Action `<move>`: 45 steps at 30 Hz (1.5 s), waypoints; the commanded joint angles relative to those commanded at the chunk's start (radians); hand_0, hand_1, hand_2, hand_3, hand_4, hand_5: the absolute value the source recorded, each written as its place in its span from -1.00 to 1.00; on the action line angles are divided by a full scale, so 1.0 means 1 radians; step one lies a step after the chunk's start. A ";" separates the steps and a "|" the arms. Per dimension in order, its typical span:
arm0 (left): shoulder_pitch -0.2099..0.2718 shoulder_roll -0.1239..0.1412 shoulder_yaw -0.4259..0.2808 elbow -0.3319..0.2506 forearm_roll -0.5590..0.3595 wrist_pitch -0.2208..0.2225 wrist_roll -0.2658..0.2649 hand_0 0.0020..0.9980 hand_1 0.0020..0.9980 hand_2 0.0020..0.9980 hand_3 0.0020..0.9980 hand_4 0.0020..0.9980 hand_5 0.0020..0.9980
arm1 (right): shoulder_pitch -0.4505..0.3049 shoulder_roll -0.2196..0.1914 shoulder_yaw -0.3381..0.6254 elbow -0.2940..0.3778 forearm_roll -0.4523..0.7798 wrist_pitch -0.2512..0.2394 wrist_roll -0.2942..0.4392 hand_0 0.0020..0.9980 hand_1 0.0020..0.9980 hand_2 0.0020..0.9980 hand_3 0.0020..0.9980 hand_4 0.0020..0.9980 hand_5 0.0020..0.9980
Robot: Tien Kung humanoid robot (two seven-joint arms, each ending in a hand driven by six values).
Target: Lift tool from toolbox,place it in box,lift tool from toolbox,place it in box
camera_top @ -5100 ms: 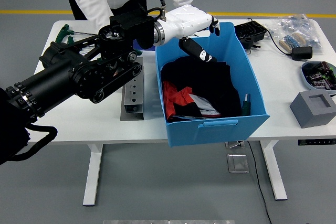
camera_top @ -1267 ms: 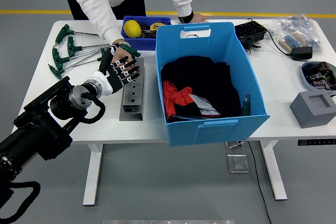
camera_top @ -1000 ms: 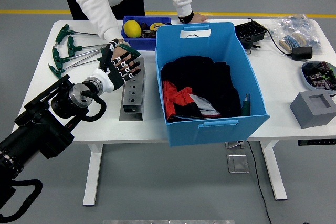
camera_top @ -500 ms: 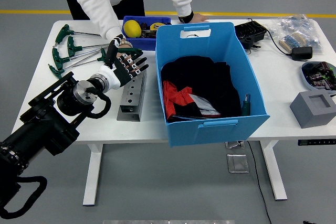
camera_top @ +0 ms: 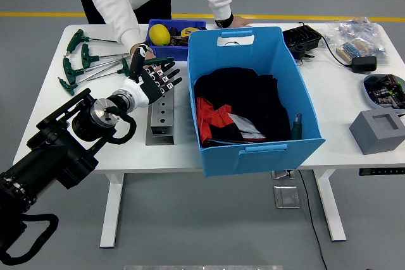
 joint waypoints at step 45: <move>-0.034 0.042 0.029 -0.545 0.023 0.104 0.044 0.58 0.64 0.82 0.76 0.62 0.82 | -0.014 -0.002 0.010 -0.005 -0.004 0.002 0.003 0.27 0.24 0.40 0.11 0.63 0.29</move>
